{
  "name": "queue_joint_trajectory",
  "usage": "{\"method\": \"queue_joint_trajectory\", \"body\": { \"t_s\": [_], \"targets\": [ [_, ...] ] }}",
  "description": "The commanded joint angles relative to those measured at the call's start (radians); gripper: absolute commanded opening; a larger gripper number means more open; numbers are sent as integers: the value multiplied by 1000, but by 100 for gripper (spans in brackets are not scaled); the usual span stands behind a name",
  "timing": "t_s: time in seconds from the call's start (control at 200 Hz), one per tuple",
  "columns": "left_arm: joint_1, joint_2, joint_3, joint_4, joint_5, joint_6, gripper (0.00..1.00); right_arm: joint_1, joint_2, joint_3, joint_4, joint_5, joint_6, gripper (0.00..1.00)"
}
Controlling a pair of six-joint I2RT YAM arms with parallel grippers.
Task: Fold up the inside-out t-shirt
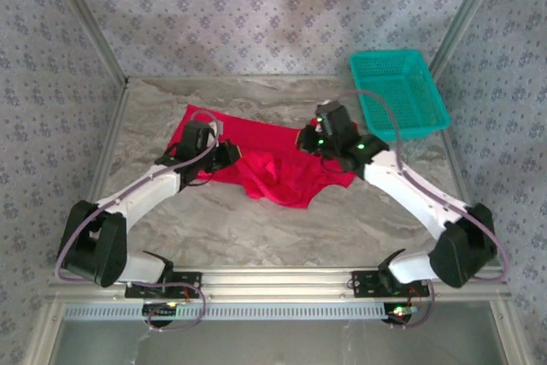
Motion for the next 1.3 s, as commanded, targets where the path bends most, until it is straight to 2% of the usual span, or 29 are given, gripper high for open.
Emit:
{"method": "queue_joint_trajectory", "body": {
  "t_s": [0.0, 0.07, 0.14, 0.185, 0.33, 0.4, 0.595, 0.795, 0.839, 0.874, 0.924, 0.949, 0.969, 1.019, 1.149, 1.214, 1.294],
  "targets": [
    [-12, 41, 72, 22, 28, -8, 0, -61, -7, -44, -81, 17, -40, 0],
    [-15, 61, 98, 17, 33, -4, 0, -99, 5, -38, -51, -14, -52, 0],
    [-15, 74, 113, 15, 35, -4, 0, -90, 53, -11, -38, -58, -67, 1],
    [-15, 83, 122, 9, 32, -2, 0, -68, 97, 15, -48, -70, -74, 14],
    [2, 117, 159, -44, -8, 9, 2, 31, 233, 33, -29, -99, -77, 42],
    [18, 119, 176, -83, -15, 24, 6, 79, 303, 77, -20, -101, -82, 52],
    [43, 72, 168, -142, -36, 69, 8, 143, 484, 183, -4, -115, -71, 58],
    [43, 57, 109, -92, 7, 50, 4, 144, 531, 222, 9, -82, -33, 60],
    [43, 50, 99, -89, 6, 49, 4, 138, 547, 234, 7, -76, -30, 58],
    [43, 44, 94, -91, 4, 50, 4, 131, 561, 243, 8, -77, -29, 49],
    [48, 35, 93, -102, -6, 54, 4, 121, 575, 259, 3, -80, -36, 24],
    [54, 33, 97, -116, -9, 58, 4, 118, 576, 269, -9, -82, -43, 7],
    [58, 31, 101, -133, -16, 62, 5, 115, 575, 278, -25, -82, -51, 0],
    [71, 23, 115, -182, -37, 79, 9, 105, 551, 298, -68, -81, -79, 0],
    [92, 2, 153, -324, -131, 157, 49, 69, 393, 296, -175, -16, -173, 0],
    [92, 15, 171, -399, -169, 198, 56, 37, 299, 259, -195, -10, -197, 0],
    [94, 49, 168, -453, -201, 224, 58, -21, 209, 199, -185, -64, -206, 0]
  ]
}}
